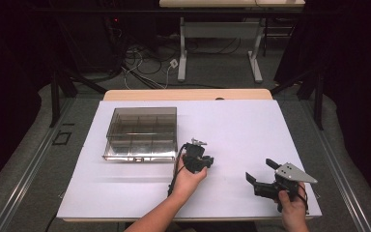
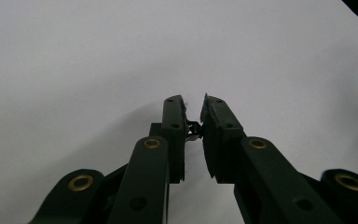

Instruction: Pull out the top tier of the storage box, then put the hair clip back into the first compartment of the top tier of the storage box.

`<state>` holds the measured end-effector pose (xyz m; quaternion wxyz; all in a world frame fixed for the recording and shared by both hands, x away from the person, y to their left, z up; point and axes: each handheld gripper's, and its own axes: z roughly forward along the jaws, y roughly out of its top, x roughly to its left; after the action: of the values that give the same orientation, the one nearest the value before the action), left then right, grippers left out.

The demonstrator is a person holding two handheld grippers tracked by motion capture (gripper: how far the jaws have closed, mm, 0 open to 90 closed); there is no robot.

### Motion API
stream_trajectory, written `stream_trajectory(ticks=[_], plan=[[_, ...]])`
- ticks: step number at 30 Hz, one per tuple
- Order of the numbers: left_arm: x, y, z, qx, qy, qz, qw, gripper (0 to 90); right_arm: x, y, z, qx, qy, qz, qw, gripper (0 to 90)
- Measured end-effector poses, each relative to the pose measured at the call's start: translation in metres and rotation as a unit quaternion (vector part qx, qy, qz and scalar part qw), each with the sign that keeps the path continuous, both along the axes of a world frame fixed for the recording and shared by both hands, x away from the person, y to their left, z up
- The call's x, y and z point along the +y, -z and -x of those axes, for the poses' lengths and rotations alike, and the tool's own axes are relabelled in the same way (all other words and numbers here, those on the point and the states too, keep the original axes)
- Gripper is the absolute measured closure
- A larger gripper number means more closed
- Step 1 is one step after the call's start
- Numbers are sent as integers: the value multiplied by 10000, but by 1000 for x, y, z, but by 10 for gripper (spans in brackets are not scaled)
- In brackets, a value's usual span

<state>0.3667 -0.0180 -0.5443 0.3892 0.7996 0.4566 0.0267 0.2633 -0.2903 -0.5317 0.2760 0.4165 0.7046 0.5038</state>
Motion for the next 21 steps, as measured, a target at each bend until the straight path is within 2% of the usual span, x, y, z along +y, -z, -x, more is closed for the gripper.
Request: stream_trajectory(ticks=[6,11,21], plan=[[0,-6,3,-81,52,24,10000,790,0,0,0,1,-22,13,10000,88],[2,-13,7,-155,48,167,9997,791,0,-1,0,20,-22,22,10000,88],[7,-28,13,-299,109,240,9992,791,1,0,-1,5,-5,39,10000,88]])
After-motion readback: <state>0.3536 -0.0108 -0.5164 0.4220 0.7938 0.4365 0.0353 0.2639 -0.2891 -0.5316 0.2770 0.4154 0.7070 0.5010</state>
